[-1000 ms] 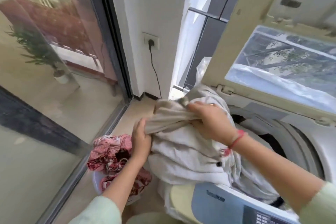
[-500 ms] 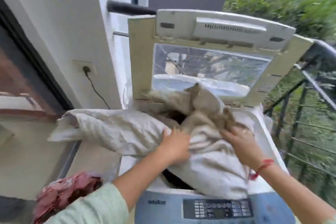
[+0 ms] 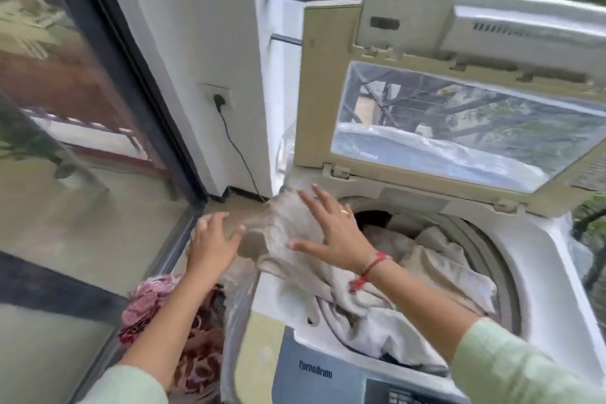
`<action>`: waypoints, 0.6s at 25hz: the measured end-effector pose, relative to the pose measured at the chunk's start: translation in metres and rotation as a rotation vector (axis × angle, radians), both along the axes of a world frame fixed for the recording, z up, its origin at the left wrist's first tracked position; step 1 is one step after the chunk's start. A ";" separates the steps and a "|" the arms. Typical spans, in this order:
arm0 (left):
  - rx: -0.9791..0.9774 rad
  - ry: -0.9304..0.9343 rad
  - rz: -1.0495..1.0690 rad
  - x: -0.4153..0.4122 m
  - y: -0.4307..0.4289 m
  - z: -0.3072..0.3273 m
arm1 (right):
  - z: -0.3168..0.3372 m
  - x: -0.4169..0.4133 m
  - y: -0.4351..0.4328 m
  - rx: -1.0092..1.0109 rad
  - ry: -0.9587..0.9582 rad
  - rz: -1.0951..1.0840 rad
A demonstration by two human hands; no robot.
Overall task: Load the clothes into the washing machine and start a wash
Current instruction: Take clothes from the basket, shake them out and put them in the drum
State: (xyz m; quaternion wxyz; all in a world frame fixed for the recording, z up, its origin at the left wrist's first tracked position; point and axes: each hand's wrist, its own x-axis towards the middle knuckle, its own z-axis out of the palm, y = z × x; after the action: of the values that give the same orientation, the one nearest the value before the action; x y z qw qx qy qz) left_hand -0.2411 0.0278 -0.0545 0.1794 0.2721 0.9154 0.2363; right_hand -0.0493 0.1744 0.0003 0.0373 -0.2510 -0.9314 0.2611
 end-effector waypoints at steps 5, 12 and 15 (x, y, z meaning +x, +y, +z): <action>-0.318 -0.108 0.008 -0.016 -0.036 -0.062 | -0.008 -0.126 -0.026 0.366 -0.536 0.157; 0.163 -0.203 0.180 -0.022 -0.035 -0.044 | 0.027 -0.048 0.003 -0.078 0.202 0.089; 0.459 -0.014 0.205 -0.011 -0.009 0.004 | 0.051 0.068 0.045 0.140 0.362 0.045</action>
State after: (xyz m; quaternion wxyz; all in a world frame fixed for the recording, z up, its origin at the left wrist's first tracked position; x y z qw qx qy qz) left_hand -0.2522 0.0183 -0.0501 0.0943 0.2096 0.8594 0.4568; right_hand 0.0185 0.2196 0.0517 0.2157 -0.1756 -0.9307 0.2376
